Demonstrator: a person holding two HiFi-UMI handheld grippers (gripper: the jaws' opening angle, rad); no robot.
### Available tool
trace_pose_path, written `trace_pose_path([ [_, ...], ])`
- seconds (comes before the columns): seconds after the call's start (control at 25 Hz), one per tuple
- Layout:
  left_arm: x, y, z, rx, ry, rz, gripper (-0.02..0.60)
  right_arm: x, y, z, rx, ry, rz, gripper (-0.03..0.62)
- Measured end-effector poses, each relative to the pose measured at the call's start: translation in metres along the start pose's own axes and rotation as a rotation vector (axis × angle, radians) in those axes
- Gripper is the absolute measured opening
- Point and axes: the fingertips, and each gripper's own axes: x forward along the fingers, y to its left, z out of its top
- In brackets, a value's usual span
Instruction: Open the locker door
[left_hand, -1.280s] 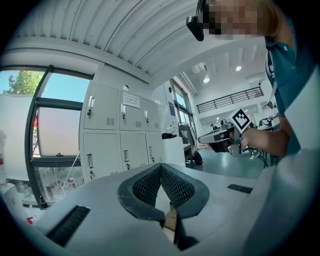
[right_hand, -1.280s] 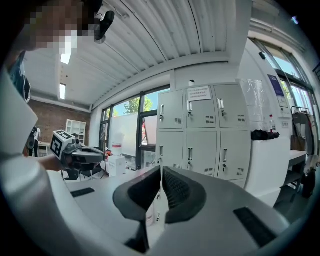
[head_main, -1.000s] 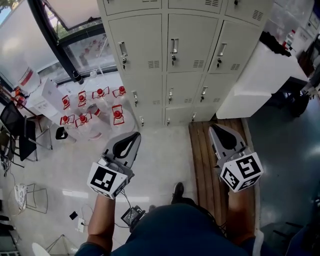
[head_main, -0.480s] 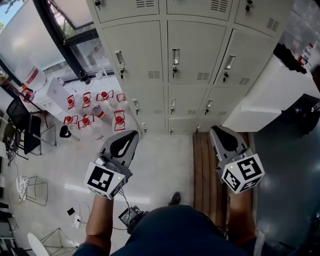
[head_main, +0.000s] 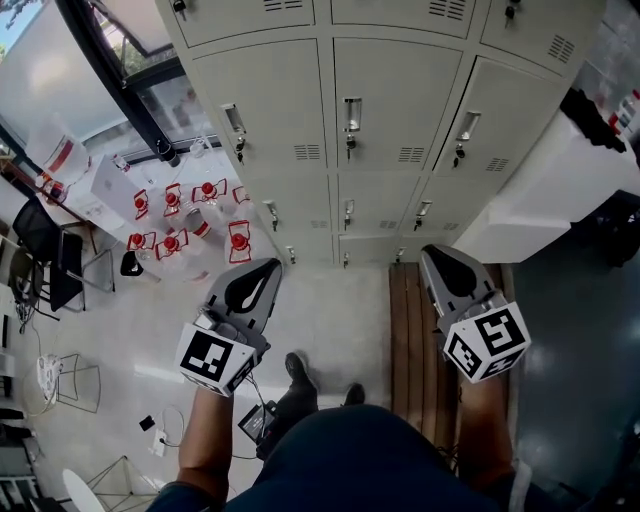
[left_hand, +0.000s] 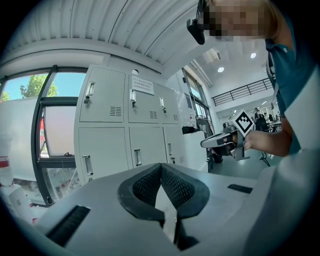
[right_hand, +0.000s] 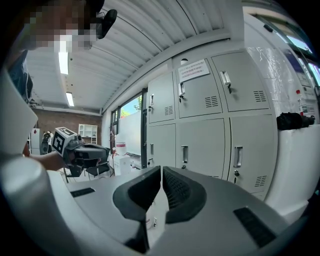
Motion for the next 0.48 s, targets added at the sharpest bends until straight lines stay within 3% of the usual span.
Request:
trace_pose_path([
  [0.48,0.044,0.084,-0.014,-0.014,-0.003,-0.135,0.017,0.066,0.007,0.01,0.019,0.018,-0.142,0.037],
])
